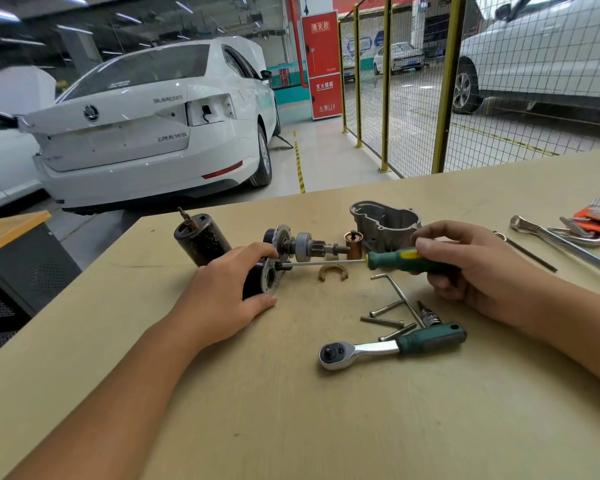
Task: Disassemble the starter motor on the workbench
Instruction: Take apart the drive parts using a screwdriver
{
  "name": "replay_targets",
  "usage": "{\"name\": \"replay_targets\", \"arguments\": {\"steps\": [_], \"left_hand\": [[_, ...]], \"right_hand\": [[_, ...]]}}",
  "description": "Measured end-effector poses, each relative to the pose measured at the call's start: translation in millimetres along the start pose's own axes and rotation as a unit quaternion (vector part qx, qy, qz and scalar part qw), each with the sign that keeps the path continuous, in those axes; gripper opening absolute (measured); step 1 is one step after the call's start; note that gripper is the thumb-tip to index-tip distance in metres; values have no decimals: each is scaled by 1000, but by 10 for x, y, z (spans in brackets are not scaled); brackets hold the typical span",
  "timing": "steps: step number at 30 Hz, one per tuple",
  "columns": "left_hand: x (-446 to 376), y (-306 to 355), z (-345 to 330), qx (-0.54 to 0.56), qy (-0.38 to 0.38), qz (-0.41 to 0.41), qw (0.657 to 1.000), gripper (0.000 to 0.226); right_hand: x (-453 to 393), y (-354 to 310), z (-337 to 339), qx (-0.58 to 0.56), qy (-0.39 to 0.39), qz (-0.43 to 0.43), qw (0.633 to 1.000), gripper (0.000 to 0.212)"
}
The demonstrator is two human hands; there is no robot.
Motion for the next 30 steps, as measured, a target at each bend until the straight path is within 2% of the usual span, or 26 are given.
{"name": "replay_targets", "arguments": {"steps": [4, 6, 8, 11, 14, 19, 21, 24, 27, 30], "left_hand": [[1, 0, -2, -4, -3, 4, 1000, 69], [1, 5, -1, -3, -5, 4, 1000, 70], [0, 9, 1, -2, -6, 6, 1000, 73], [-1, 4, 3, 1, 2, 16, 1000, 83], [1, 7, 3, 5, 5, 19, 1000, 86], [2, 11, 8, 6, 1, 19, 1000, 80], [-2, 4, 5, 2, -3, 12, 1000, 75], [3, -14, -5, 1, -6, 1, 1000, 67], [4, -23, -10, 4, -3, -10, 1000, 62], [-5, -24, -11, 7, -1, -12, 1000, 60]], "right_hand": [[9, 30, 3, -28, -10, 11, 999, 38], [21, 4, -33, 2, -11, 8, 1000, 32], [17, -5, -36, 44, -2, -5, 999, 39], [5, 3, -9, 38, -17, 10, 999, 37], [-12, 53, 49, -19, -11, 14, 1000, 54], [-12, 26, -42, 9, -14, 2, 1000, 39], [-9, 18, -29, 32, -9, -13, 999, 42], [-4, 13, 4, 29, -22, 11, 999, 32], [5, 43, 2, -15, -14, 30, 999, 50], [13, 11, -61, -10, -13, 23, 1000, 35]]}}
Point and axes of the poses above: each hand's wrist, its own x-axis away from the middle knuckle, its own z-axis out of the back of the hand, y = z × x, the point moved 4 cm from there along -x, towards the middle knuckle, and after that the axes turned 4 degrees about x, right-handed, at the moved point
